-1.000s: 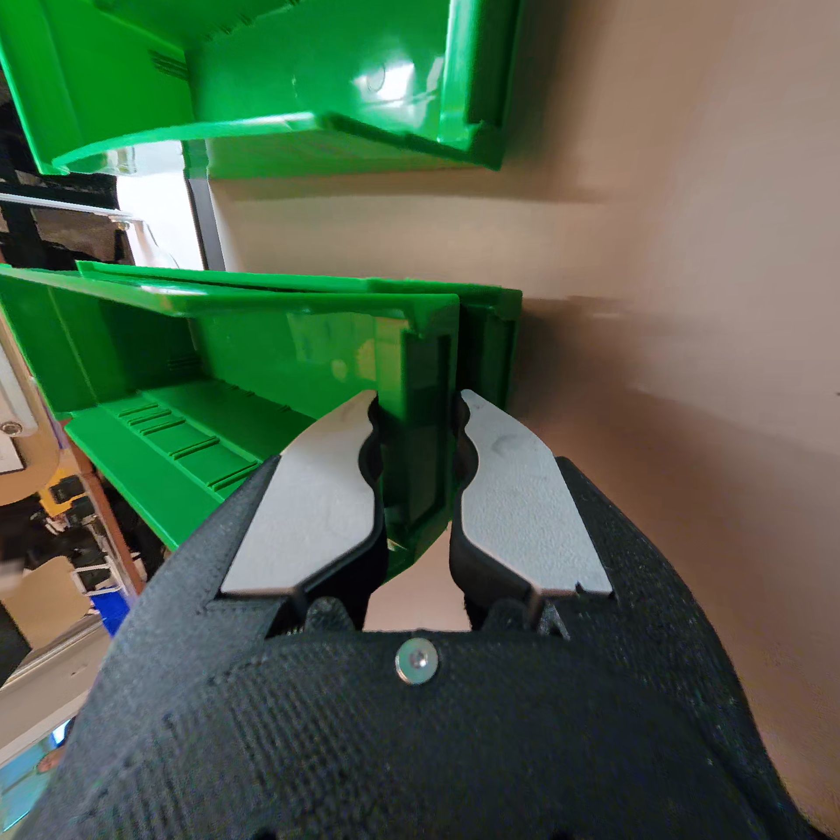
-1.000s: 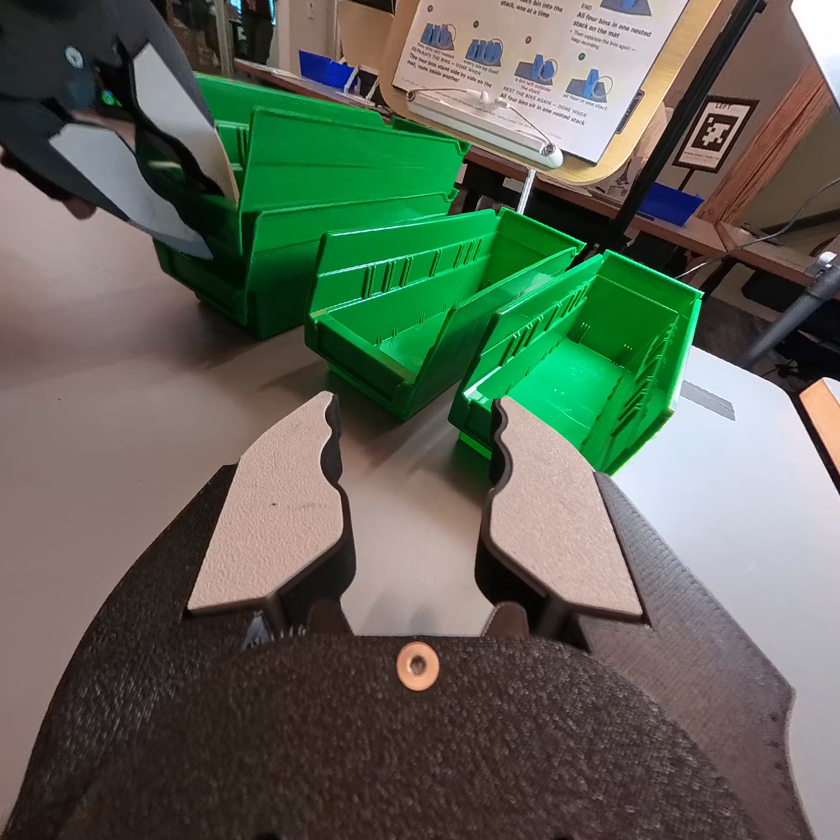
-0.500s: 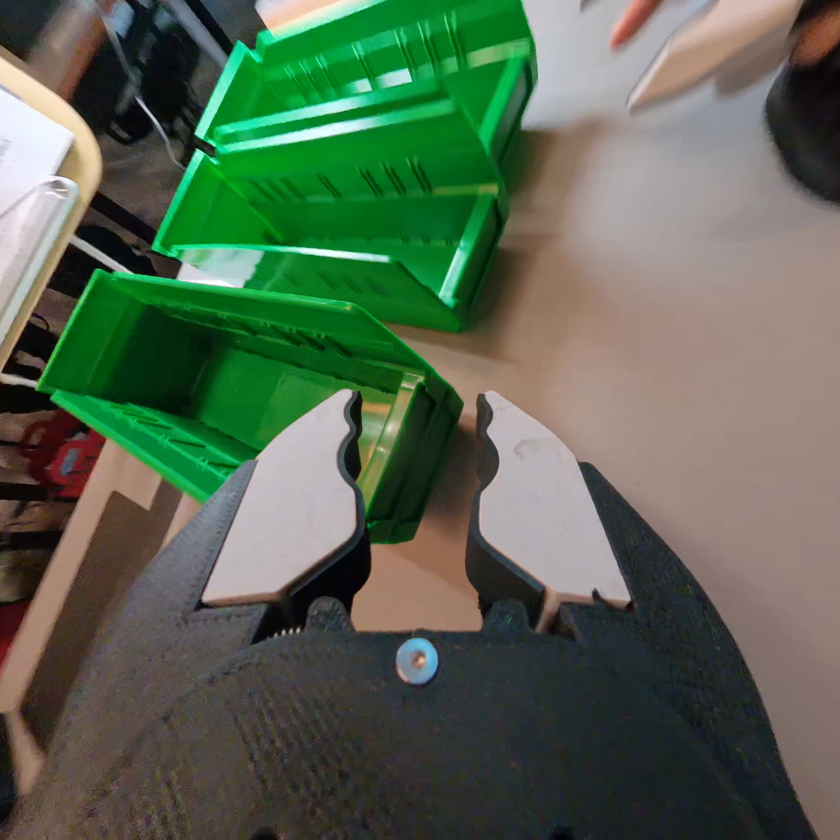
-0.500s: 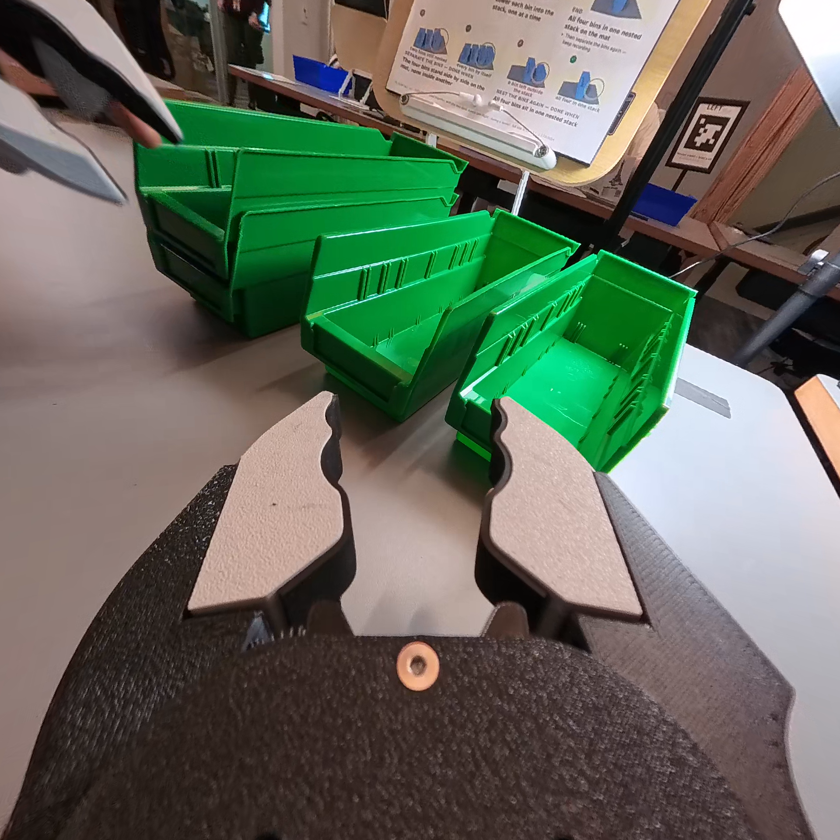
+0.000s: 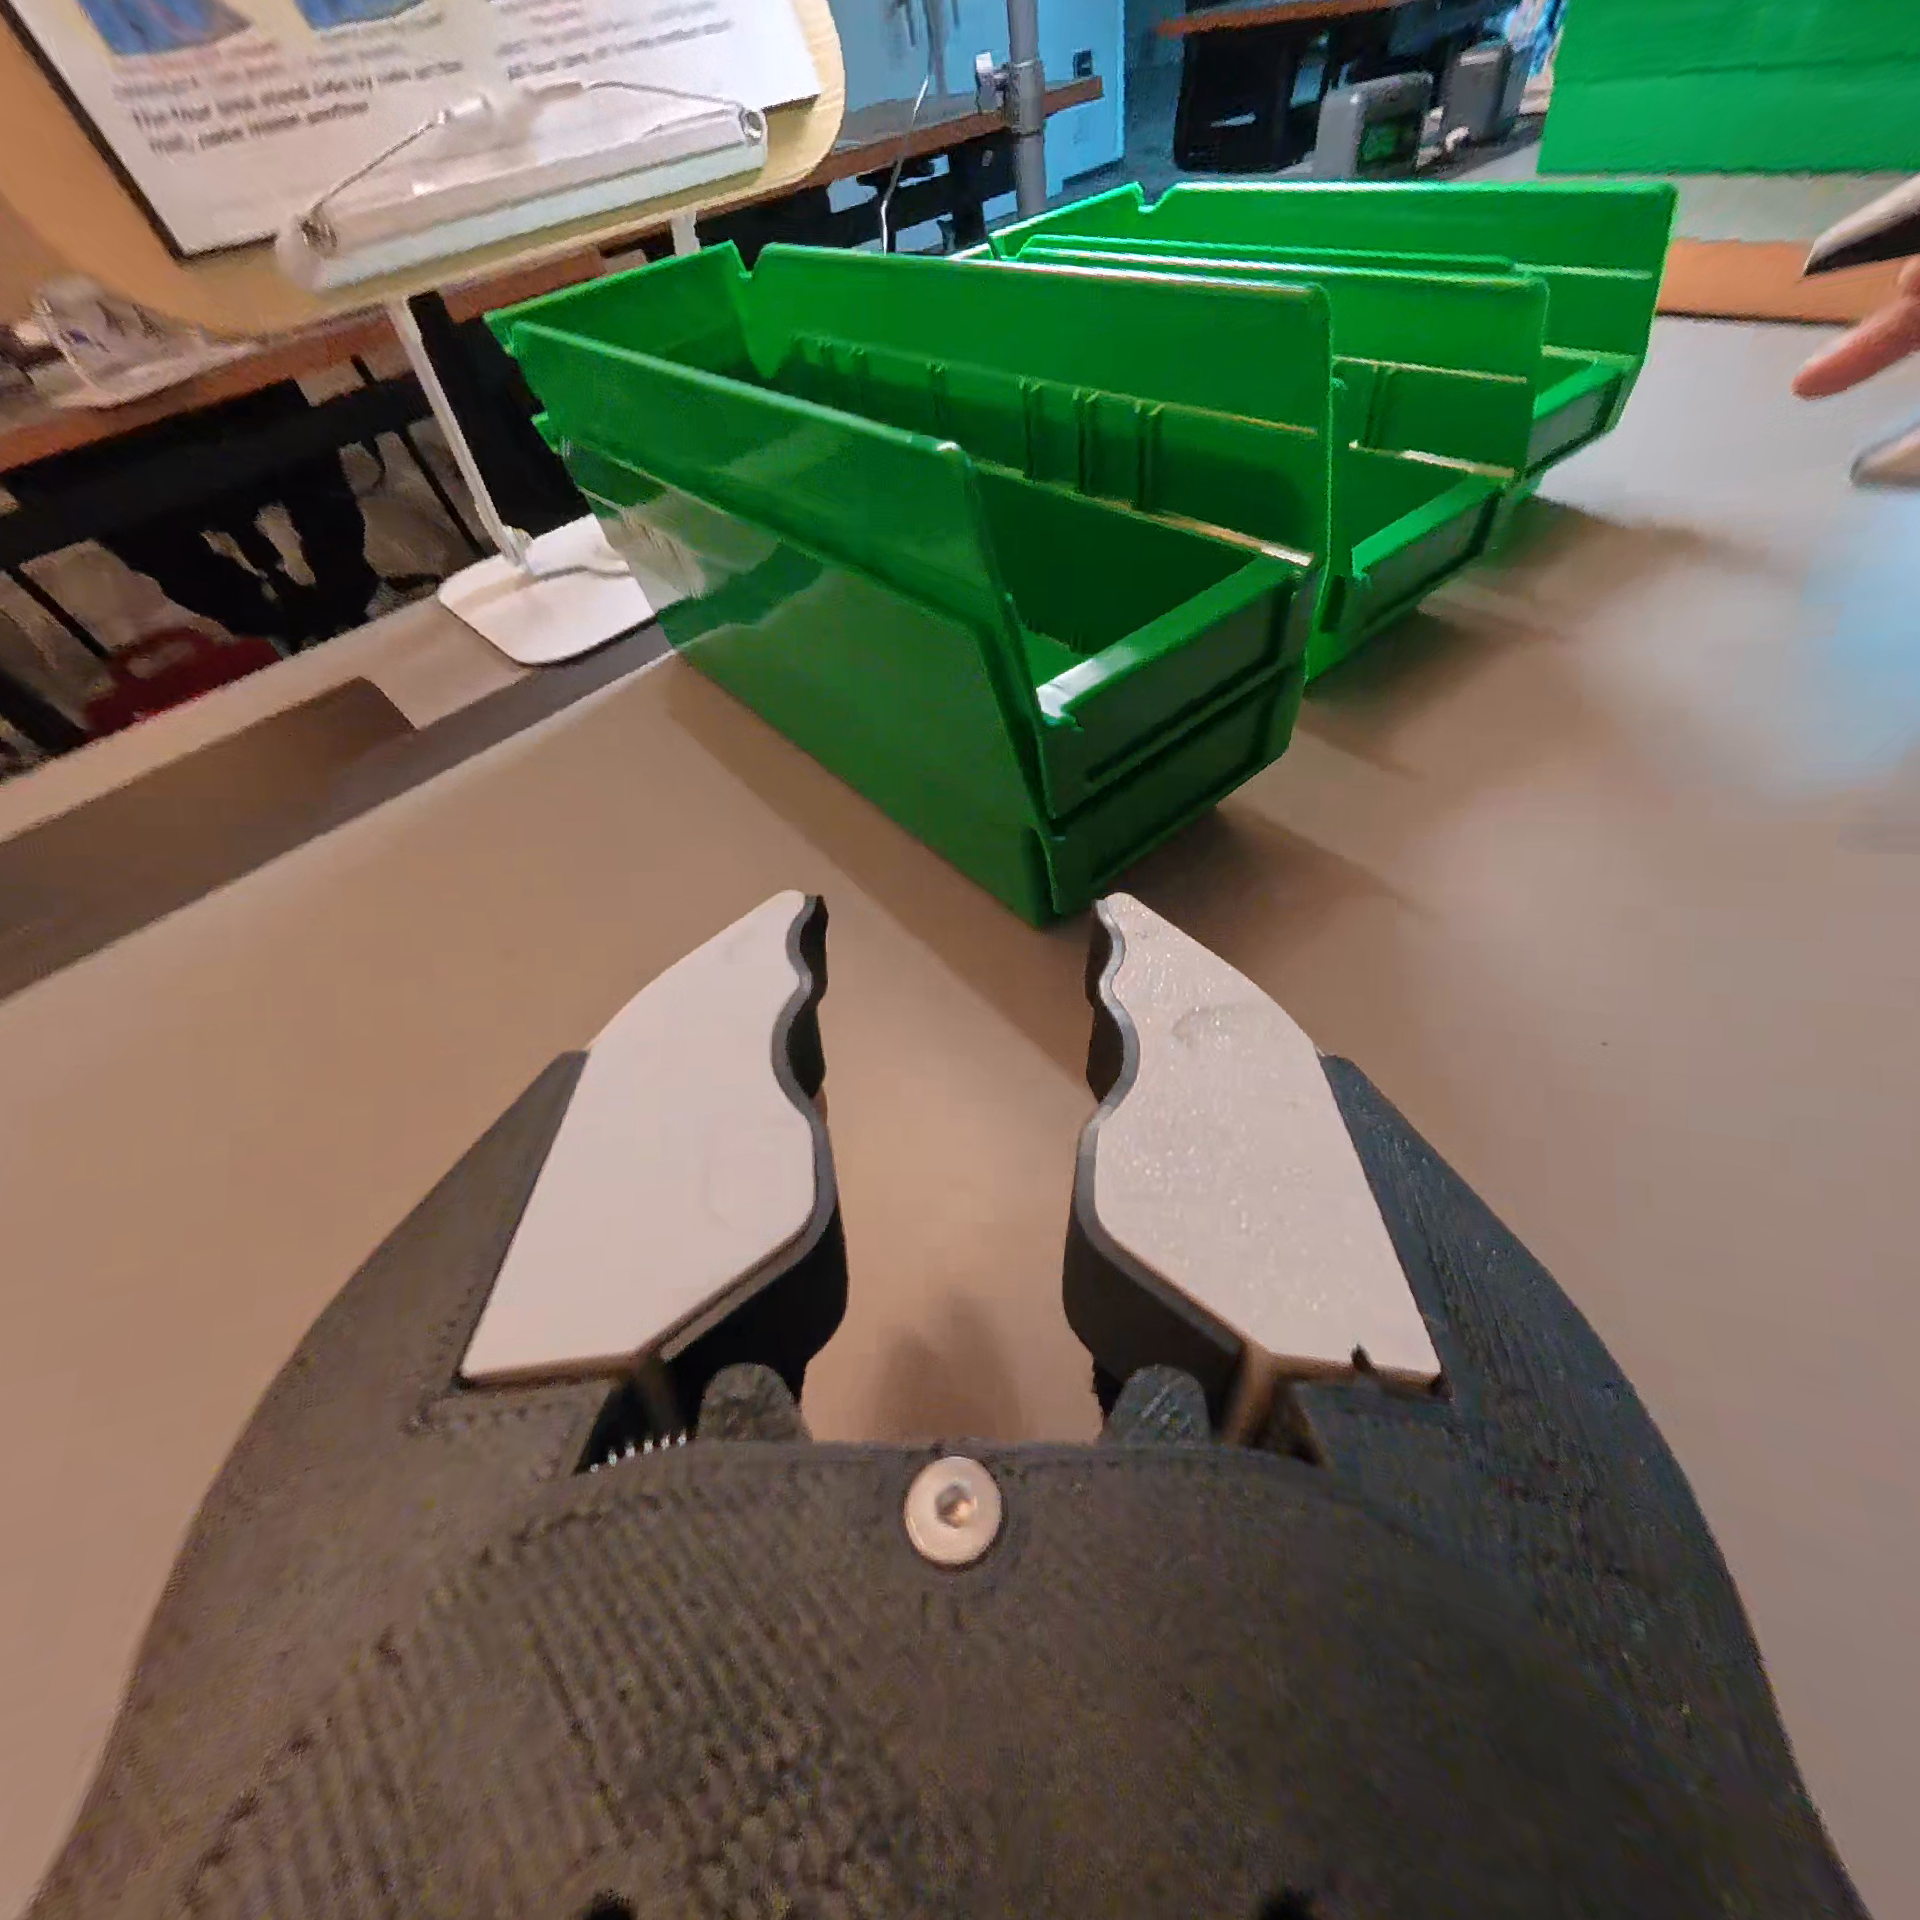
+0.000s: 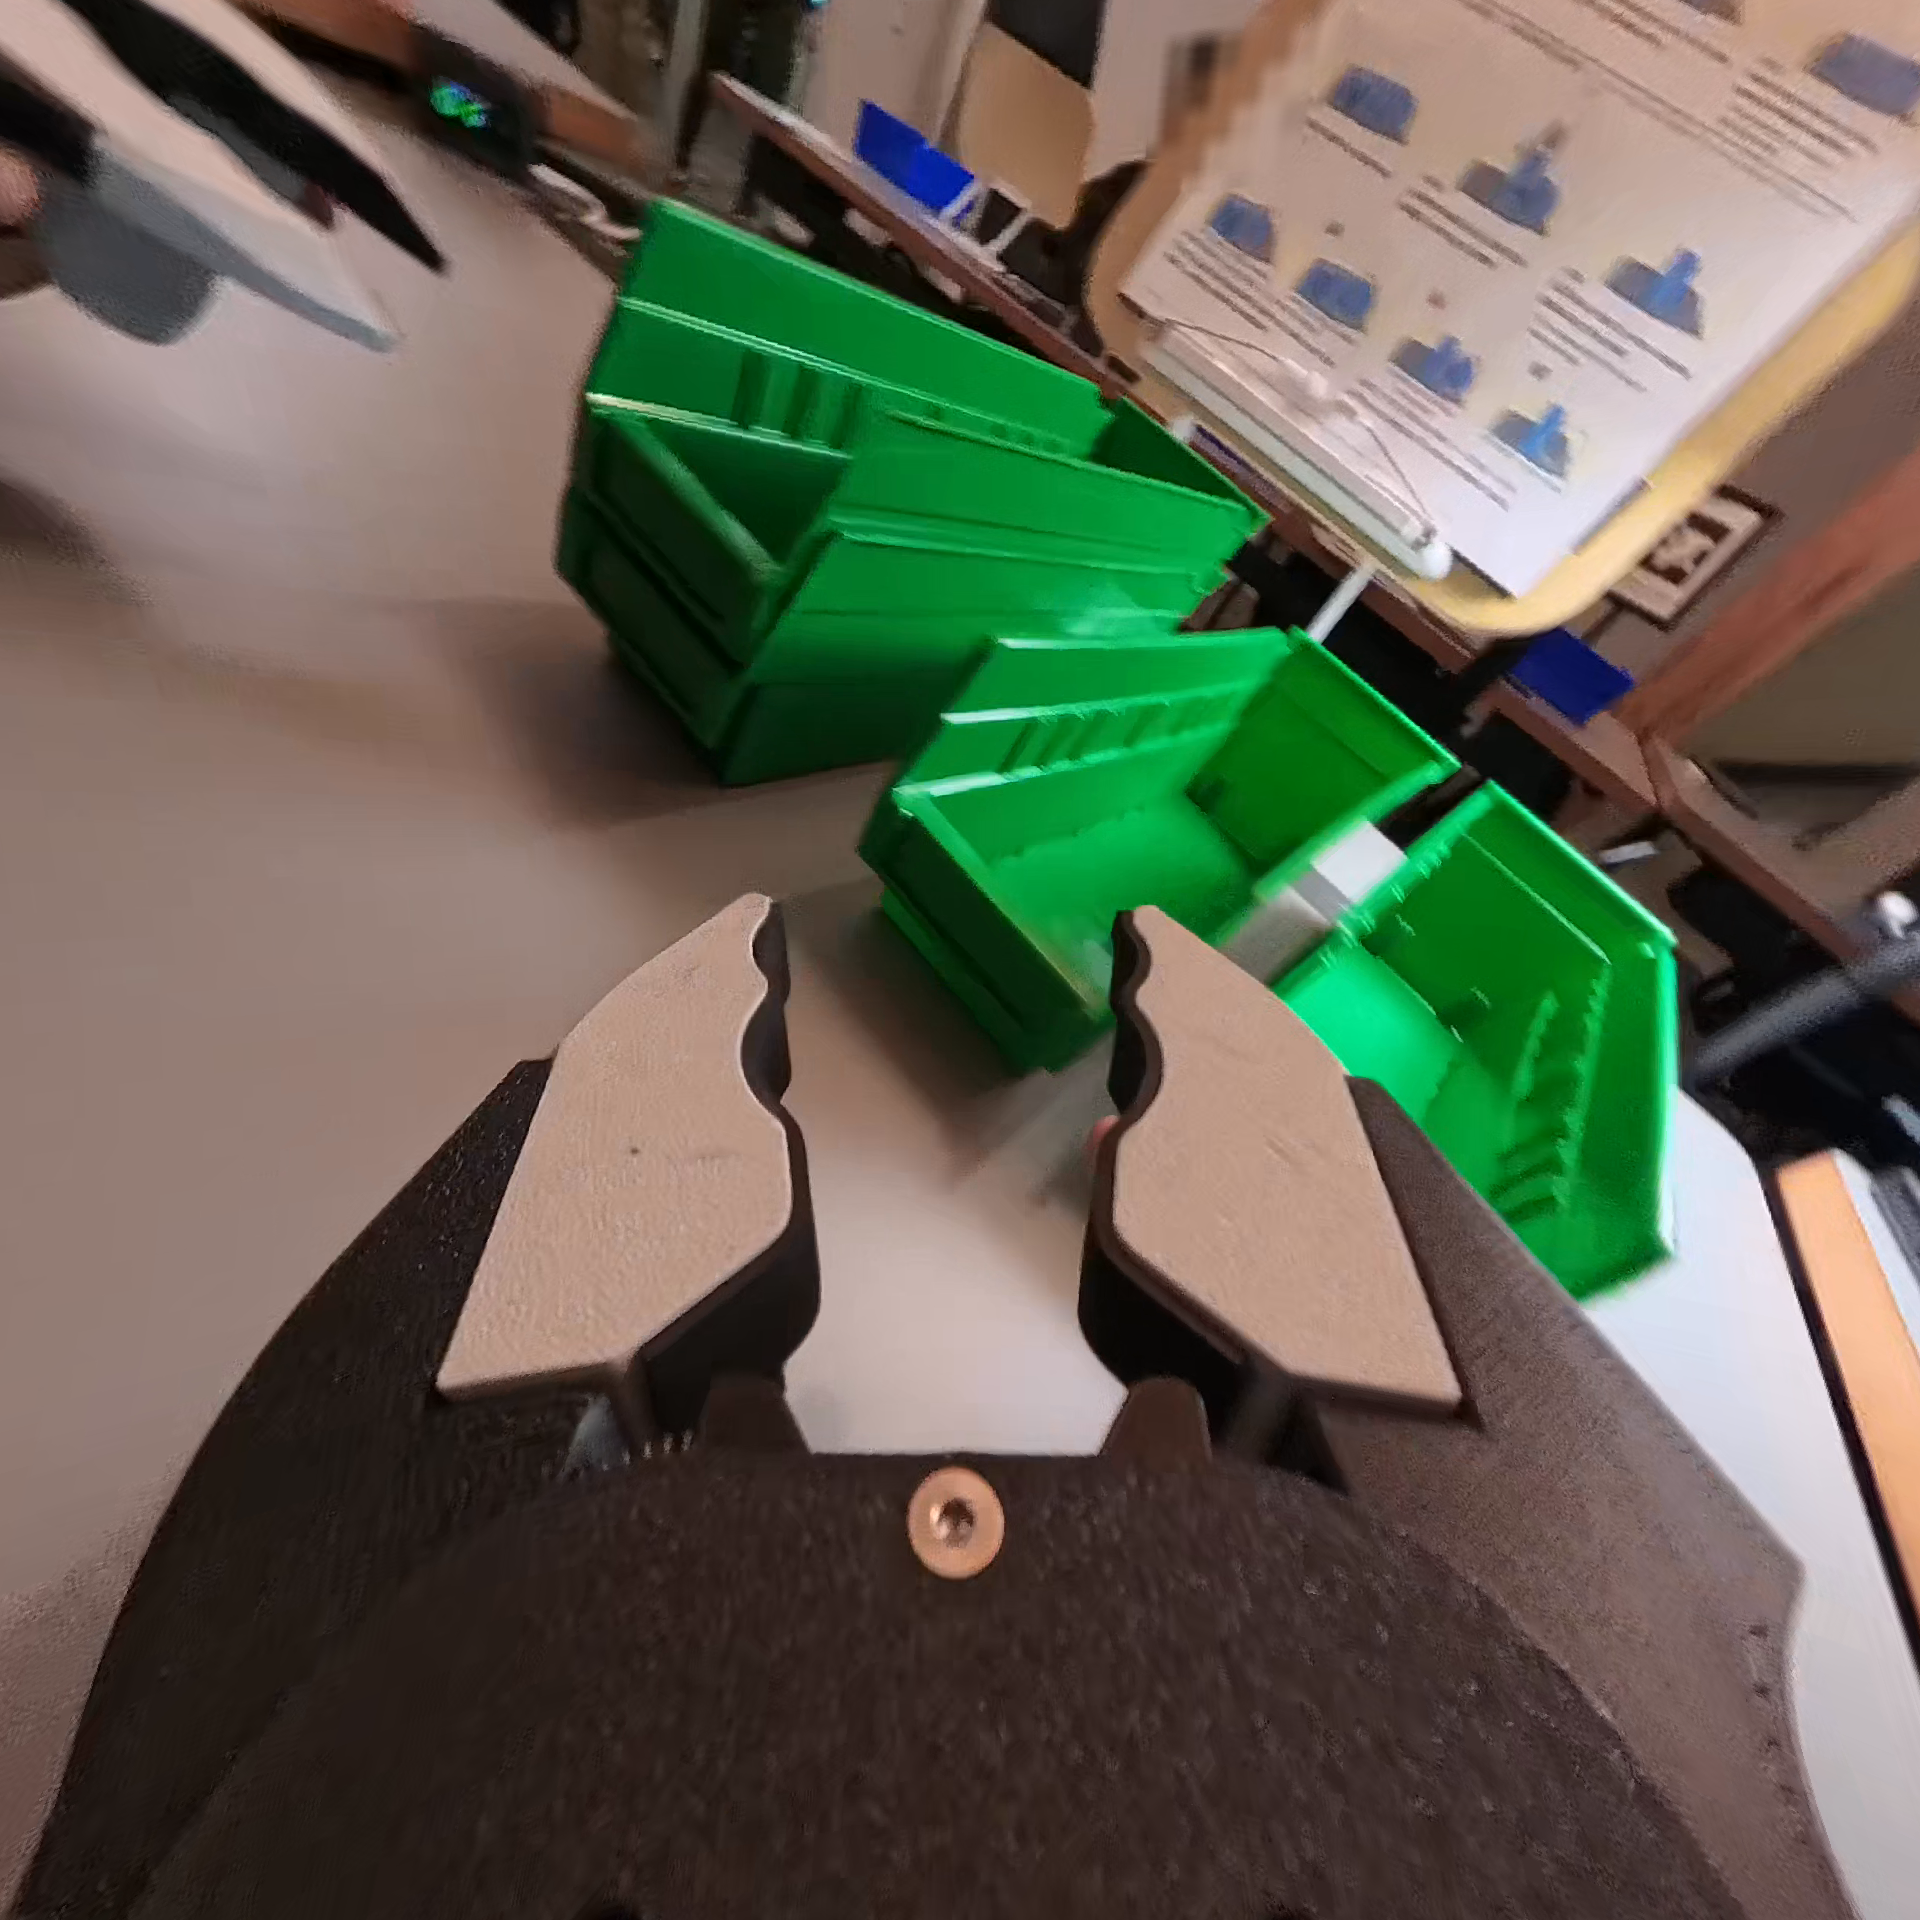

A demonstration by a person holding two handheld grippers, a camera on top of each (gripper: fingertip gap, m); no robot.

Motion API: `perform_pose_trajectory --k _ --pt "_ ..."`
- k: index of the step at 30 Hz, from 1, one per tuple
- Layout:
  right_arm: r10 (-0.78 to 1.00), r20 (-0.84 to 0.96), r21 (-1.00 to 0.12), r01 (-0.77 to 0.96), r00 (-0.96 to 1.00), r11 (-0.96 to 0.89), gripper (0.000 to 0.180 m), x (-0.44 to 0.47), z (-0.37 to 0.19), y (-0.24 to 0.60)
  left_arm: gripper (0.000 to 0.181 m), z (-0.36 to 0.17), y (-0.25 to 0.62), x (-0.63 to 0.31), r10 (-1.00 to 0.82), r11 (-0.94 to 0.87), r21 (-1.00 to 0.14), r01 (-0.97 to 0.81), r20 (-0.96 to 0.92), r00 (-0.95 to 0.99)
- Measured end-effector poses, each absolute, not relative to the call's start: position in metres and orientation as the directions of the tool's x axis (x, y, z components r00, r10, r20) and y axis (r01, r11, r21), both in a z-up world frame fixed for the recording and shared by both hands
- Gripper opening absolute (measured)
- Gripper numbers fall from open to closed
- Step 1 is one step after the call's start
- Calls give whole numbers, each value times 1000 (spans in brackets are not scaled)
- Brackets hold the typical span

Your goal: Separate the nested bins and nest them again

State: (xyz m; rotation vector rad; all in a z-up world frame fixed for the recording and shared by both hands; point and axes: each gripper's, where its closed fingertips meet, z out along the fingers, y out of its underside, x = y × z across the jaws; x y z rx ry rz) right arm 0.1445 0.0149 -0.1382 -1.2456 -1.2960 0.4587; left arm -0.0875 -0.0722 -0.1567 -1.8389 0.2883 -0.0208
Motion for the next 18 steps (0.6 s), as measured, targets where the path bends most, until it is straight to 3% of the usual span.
perform_pose_trajectory --k 6,13,18 --pt "812 584 -727 459 23 510 60 74 -152 -30 50 -166 -68 -78 -231 -278 -948 -154 -90 969" --pt "560 804 -388 539 -198 747 60 -2 -152 -41 50 -163 -72 -74 -245 -260 -949 -176 -112 963" --pt "523 775 -177 672 -355 719 67 -34 -170 -21 50 -159 -74 -77 -239 -248 -955 -163 -103 966"
